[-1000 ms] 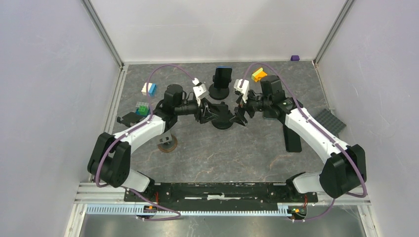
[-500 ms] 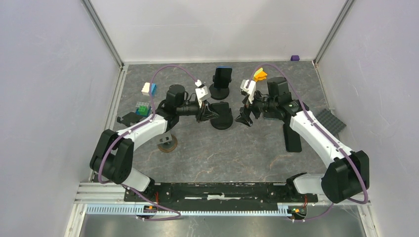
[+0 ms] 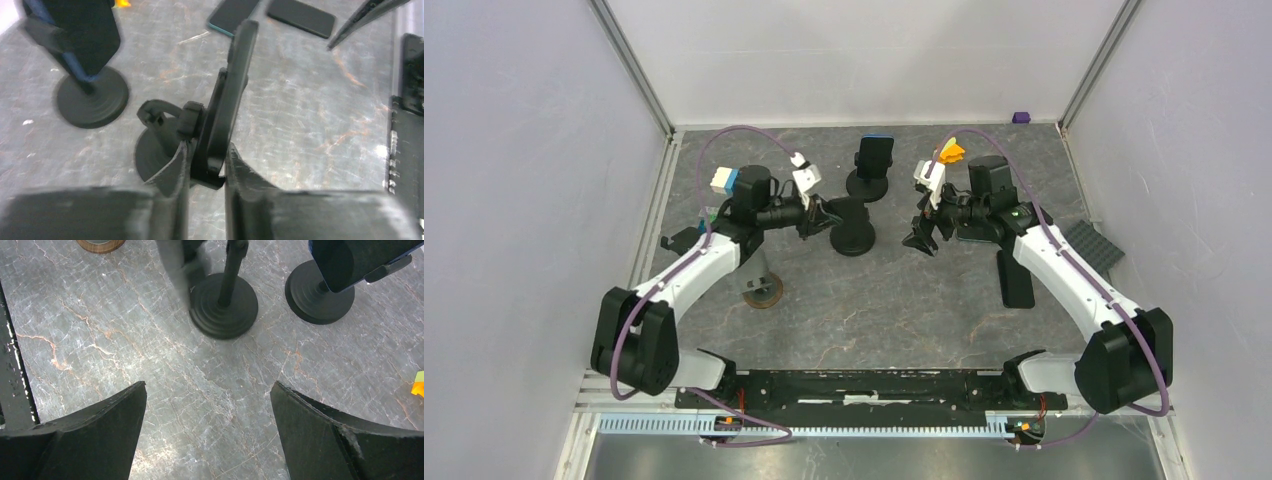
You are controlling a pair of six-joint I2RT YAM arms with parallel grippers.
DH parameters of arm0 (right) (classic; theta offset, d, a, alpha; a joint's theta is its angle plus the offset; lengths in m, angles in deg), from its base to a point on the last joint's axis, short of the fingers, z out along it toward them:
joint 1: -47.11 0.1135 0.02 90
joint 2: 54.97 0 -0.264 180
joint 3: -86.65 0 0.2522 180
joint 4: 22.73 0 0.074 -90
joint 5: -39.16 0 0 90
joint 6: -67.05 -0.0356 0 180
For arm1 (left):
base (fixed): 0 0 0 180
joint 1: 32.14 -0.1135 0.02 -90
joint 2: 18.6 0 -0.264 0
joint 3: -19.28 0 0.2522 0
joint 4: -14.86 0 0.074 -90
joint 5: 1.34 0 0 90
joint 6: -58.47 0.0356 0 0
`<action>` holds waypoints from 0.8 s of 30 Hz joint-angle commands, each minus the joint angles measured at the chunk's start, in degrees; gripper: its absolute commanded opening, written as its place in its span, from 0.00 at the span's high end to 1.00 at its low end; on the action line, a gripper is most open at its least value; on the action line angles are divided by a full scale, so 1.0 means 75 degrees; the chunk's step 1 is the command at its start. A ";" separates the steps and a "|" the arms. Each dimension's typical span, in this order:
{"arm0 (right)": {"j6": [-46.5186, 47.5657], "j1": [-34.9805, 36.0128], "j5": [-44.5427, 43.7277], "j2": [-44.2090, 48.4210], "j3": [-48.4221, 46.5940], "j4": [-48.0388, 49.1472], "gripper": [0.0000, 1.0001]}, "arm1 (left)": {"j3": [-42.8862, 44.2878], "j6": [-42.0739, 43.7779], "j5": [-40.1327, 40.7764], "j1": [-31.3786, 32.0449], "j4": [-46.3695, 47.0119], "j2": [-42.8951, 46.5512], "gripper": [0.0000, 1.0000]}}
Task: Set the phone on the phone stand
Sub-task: Move the phone stand with the phone to the center of the board.
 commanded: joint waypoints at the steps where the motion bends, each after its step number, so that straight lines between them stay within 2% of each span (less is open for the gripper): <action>1: 0.0111 -0.0063 0.0231 0.0065 -0.0036 0.0092 0.02 | 0.0407 0.0681 0.0270 -0.0563 0.0030 0.0617 0.98; 7: 0.0058 -0.0069 0.0354 -0.0084 -0.0083 0.0161 0.02 | 0.0417 0.0329 -0.0072 -0.1435 0.0938 0.0220 0.98; 11: 0.0035 -0.0081 0.0373 -0.0139 -0.0092 0.0191 0.02 | 0.0577 0.0420 -0.0148 -0.1575 0.1333 -0.0172 0.98; 24: 0.0040 -0.0119 0.0360 -0.0151 0.0023 0.0234 0.02 | 0.2244 0.0370 -0.0348 -0.1902 0.1512 -0.1808 0.98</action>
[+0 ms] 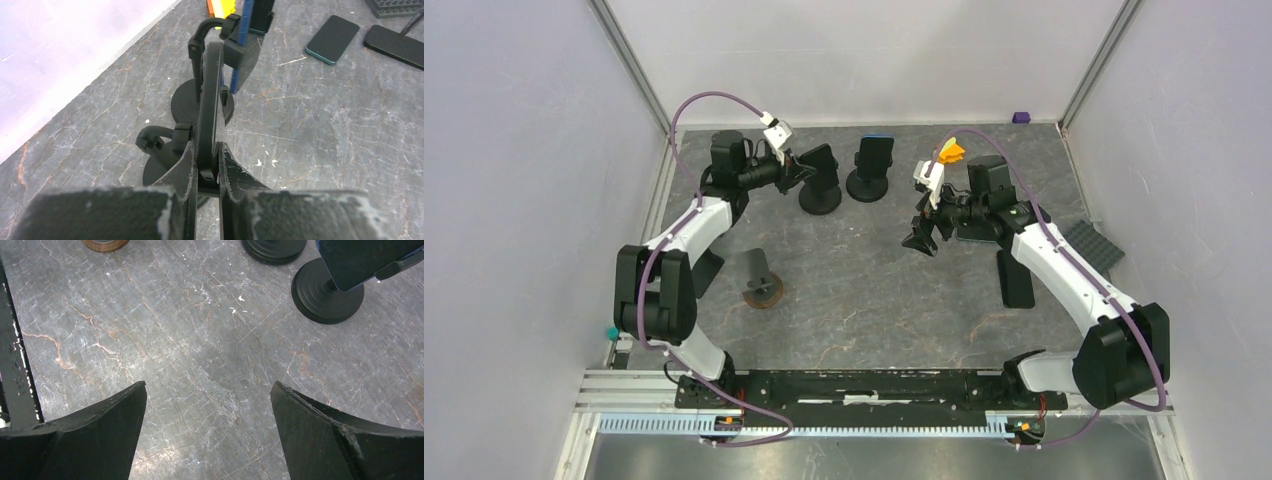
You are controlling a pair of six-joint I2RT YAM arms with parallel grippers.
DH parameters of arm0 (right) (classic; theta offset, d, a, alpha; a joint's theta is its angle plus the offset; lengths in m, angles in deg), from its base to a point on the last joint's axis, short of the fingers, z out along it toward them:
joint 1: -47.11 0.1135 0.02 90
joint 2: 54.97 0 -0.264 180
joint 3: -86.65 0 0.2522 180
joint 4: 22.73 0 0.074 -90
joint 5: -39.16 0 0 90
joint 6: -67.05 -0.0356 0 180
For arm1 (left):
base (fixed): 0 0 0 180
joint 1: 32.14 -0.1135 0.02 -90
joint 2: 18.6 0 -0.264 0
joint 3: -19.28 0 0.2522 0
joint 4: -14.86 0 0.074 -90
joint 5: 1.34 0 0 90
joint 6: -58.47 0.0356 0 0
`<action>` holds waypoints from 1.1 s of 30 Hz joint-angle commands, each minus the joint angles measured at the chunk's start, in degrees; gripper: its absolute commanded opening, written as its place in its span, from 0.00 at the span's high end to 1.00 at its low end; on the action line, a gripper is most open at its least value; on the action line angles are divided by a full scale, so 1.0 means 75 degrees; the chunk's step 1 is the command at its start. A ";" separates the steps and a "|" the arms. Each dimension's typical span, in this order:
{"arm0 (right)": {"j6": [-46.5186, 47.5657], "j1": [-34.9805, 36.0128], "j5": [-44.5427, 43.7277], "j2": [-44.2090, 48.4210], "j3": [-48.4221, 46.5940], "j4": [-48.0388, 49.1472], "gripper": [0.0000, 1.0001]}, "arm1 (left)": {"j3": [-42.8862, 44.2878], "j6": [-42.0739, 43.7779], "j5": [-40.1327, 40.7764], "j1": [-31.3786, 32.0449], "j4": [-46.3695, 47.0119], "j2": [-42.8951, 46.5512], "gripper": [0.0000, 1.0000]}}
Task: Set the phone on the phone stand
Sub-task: Move the phone stand with the phone to the center of the board.
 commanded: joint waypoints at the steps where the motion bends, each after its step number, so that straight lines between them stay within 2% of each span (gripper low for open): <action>1: 0.0052 -0.0055 0.0153 0.0022 0.0026 0.0228 0.02 | 0.0646 0.0125 -0.0231 -0.0159 0.0765 -0.0255 0.98; 8: 0.0029 -0.0084 0.0209 -0.0070 -0.0004 0.0228 0.02 | 0.1009 0.0521 -0.0161 -0.0238 0.0386 -0.0490 0.98; 15: -0.0057 -0.0094 0.0247 -0.0119 0.0018 0.0301 0.02 | 0.1385 0.0775 -0.0236 -0.0271 -0.0175 -0.0685 0.83; 22: -0.0059 -0.0093 0.0235 -0.0074 0.0015 0.0285 0.02 | 0.1326 0.0806 -0.0404 -0.0273 -0.0622 -0.0546 0.57; 29: -0.0071 -0.0096 0.0212 -0.0038 -0.0007 0.0292 0.02 | 0.1276 0.0769 -0.0176 -0.0274 -0.0999 -0.0173 0.26; 33: -0.0071 -0.0096 0.0223 -0.0014 -0.0003 0.0270 0.02 | 0.1432 0.1134 -0.0132 -0.0274 -0.1610 0.0017 0.20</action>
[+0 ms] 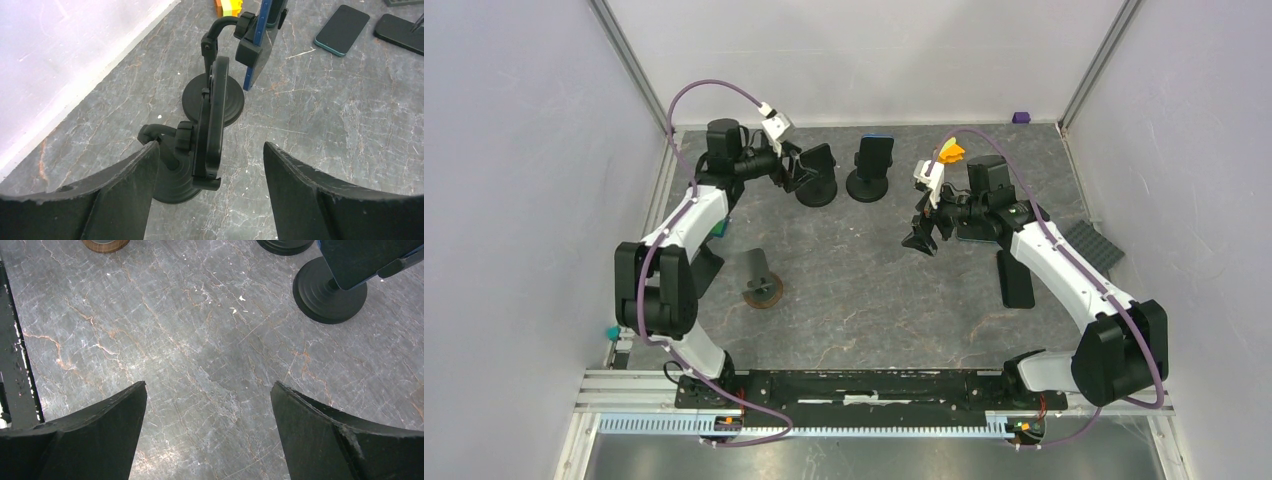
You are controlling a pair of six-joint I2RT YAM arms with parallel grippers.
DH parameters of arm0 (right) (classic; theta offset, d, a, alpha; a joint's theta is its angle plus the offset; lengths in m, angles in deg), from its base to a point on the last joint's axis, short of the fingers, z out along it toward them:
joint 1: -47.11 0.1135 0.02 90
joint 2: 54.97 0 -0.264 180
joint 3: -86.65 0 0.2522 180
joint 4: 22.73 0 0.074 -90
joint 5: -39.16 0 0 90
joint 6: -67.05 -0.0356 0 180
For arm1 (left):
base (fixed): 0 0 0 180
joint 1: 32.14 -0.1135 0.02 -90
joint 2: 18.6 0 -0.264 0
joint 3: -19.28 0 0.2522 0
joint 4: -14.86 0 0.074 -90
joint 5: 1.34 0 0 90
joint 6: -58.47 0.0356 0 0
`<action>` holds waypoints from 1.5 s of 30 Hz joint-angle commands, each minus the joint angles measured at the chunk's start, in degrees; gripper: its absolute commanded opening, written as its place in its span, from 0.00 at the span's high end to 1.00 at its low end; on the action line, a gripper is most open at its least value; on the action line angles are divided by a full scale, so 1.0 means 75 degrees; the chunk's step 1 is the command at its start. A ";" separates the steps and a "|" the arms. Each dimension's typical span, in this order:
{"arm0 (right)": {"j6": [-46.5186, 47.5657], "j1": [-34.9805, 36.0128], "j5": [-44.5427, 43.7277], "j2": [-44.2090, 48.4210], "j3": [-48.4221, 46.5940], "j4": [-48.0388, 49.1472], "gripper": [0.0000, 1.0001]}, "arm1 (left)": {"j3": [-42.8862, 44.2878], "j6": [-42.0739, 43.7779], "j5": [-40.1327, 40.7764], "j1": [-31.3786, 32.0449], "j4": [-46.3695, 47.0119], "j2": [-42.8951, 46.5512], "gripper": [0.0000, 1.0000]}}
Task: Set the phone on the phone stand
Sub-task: Move the phone stand with the phone to the center of the board.
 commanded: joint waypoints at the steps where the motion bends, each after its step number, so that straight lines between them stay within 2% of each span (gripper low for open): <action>1: -0.0042 -0.0041 0.0142 0.0085 -0.0001 0.0223 0.02 | 0.0501 0.0708 0.0031 -0.0061 -0.0861 0.0523 0.20; 6: -0.0032 -0.0041 0.0159 0.0118 0.0019 0.0207 0.00 | 0.0807 0.1740 0.0449 -0.0055 -0.1937 0.0376 0.20; 15: -0.0054 -0.0041 0.0195 0.0116 0.0059 0.0208 0.02 | 0.0831 0.2252 0.0575 -0.0061 -0.1798 -0.0157 0.20; 24: -0.0042 -0.0041 0.0164 0.0136 0.0065 0.0196 0.02 | 0.0936 0.2891 0.1335 -0.0071 -0.2001 -0.0252 0.20; 31: -0.0054 -0.0041 0.0177 0.0144 0.0036 0.0181 0.02 | 0.1051 0.2906 0.1910 -0.0147 -0.1892 -0.0249 0.21; 40: -0.0018 -0.0041 0.0130 0.0190 0.0036 0.0117 0.02 | 0.1079 0.2647 0.2194 -0.0347 -0.1646 -0.0227 0.21; 45: -0.0018 -0.0041 0.0107 0.0219 0.0040 0.0121 0.02 | 0.1060 0.2751 0.2005 -0.0479 -0.2031 -0.0084 0.19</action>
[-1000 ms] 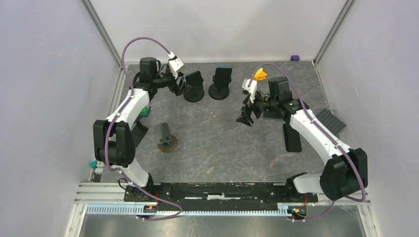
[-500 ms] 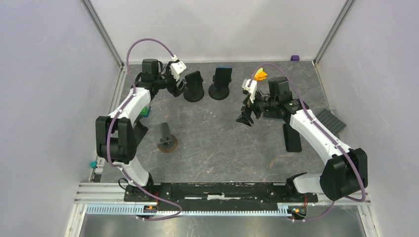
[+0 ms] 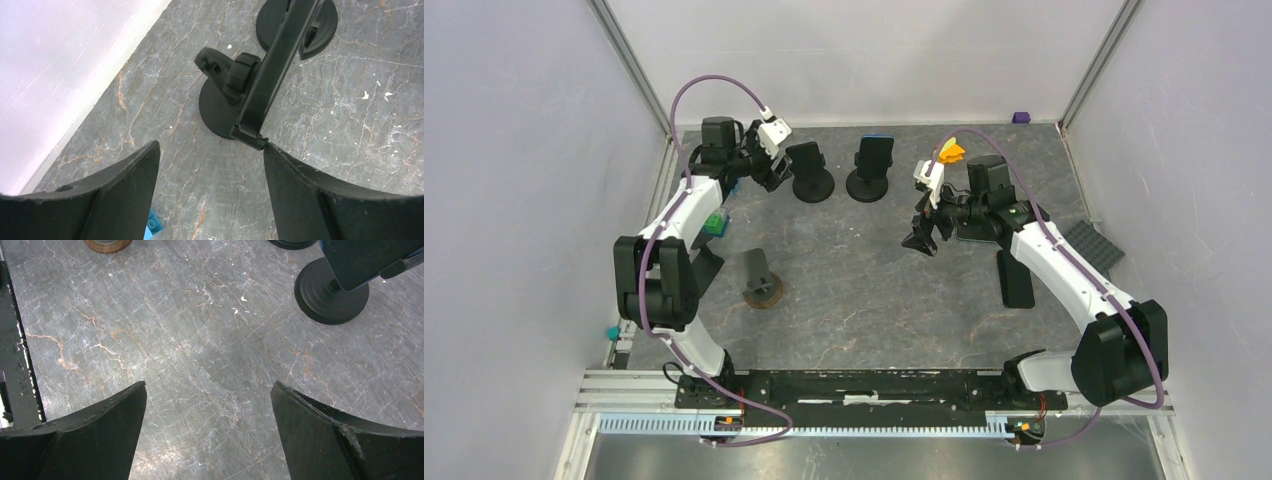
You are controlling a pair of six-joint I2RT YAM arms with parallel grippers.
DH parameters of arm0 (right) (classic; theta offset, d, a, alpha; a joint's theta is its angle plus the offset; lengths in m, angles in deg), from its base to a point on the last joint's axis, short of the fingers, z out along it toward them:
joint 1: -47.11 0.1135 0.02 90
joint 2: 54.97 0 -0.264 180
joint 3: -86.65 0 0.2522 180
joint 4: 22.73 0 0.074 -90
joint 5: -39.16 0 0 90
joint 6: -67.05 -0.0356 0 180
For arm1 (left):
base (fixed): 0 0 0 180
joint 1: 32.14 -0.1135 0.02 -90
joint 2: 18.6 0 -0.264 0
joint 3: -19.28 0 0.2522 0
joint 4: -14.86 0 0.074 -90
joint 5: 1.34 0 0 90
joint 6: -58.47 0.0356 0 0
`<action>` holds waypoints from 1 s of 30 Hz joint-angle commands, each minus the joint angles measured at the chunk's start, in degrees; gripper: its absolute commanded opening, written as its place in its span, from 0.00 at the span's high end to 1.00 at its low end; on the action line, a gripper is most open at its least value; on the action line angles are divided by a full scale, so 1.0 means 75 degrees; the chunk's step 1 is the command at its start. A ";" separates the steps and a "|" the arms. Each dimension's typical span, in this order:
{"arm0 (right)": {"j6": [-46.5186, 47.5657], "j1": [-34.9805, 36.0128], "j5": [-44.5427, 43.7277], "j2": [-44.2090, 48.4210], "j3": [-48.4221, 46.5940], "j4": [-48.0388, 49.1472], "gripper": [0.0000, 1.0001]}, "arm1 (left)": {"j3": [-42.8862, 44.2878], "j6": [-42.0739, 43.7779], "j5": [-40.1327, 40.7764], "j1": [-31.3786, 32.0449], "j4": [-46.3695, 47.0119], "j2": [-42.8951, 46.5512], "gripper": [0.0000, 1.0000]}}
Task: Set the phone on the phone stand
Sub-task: Move the phone stand with the phone to the center of the board, then adjust the phone stand at the center of the board.
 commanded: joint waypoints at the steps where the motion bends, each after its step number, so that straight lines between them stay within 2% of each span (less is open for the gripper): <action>1: -0.0013 -0.0041 0.0044 0.0217 0.0032 0.0120 0.02 | 0.0286 0.0256 -0.0108 -0.0141 -0.0228 0.0300 0.18; 6: 0.0068 -0.0041 -0.0294 0.0255 0.0134 0.0152 0.03 | -0.0188 0.0510 -0.0412 -0.0152 -0.1215 0.0977 0.14; 10: 0.0190 -0.0041 -0.0595 0.0356 0.0329 0.0188 0.02 | -0.0590 0.0493 0.0001 -0.0181 -0.2294 0.1792 0.10; 14: 0.0320 -0.0041 -0.0789 0.0529 0.0689 0.0320 0.03 | -0.0737 0.0757 0.0504 -0.0244 -0.4141 0.2440 0.04; 17: 0.0315 -0.0040 -0.0682 0.0616 0.1047 0.0534 0.03 | -0.0945 0.1269 0.0495 -0.0278 -0.5593 0.2726 0.03; 21: 0.0263 -0.0041 -0.0409 0.0505 0.1252 0.0609 0.02 | -0.0887 0.1877 0.0429 -0.0278 -0.7064 0.2354 0.03; 30: 0.0286 -0.0029 -0.0078 0.0548 0.1593 0.0640 0.02 | -0.0460 0.1436 0.0897 -0.0284 -0.7570 0.0892 0.03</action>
